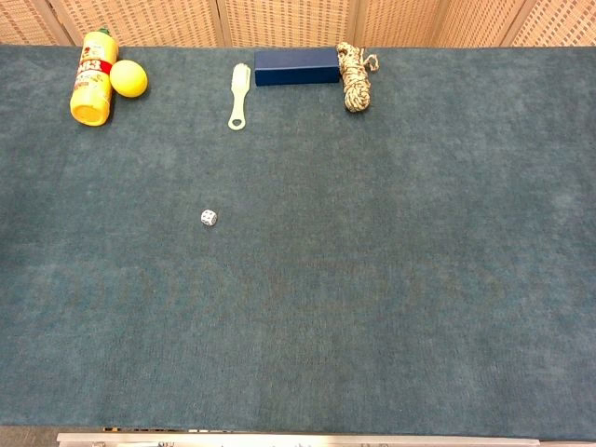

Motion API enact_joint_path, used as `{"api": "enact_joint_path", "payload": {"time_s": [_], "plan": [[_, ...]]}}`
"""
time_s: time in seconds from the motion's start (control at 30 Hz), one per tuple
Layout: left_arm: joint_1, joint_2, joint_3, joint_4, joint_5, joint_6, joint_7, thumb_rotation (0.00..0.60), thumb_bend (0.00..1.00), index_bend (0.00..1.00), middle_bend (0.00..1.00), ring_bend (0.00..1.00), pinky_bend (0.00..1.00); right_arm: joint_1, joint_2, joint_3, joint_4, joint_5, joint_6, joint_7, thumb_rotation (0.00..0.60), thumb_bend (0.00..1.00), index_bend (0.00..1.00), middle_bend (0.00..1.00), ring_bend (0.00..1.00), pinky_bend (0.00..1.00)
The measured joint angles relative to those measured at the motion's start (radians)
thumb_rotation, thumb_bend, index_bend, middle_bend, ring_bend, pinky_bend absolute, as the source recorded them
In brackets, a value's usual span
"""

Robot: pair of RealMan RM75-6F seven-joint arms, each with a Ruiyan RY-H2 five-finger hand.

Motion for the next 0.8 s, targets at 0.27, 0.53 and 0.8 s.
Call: {"api": "enact_joint_path", "payload": {"time_s": [0.27, 0.53, 0.8], "plan": [[0.0, 0.032, 0.015, -0.053, -0.039, -0.066, 0.055, 0.6, 0.33, 0.38, 0.39, 0.28, 0.42, 0.003, 0.005, 0.003, -0.009, 0.001, -0.004, 0.011, 0.6, 0.0, 0.28, 0.26, 0.19, 0.28], [-0.016, 0.035, 0.023, -0.051, 0.024, -0.066, -0.014, 0.6, 0.41, 0.37, 0.39, 0.33, 0.48, 0.001, 0.022, 0.026, -0.014, 0.03, 0.006, 0.042, 0.6, 0.0, 0.28, 0.27, 0.19, 0.29], [-0.119, 0.083, 0.051, -0.054, 0.202, -0.124, -0.068, 0.6, 0.76, 0.28, 0.49, 0.47, 0.59, -0.001, 0.034, 0.056, -0.022, 0.068, 0.015, 0.055, 0.6, 0.0, 0.28, 0.28, 0.19, 0.29]]}}
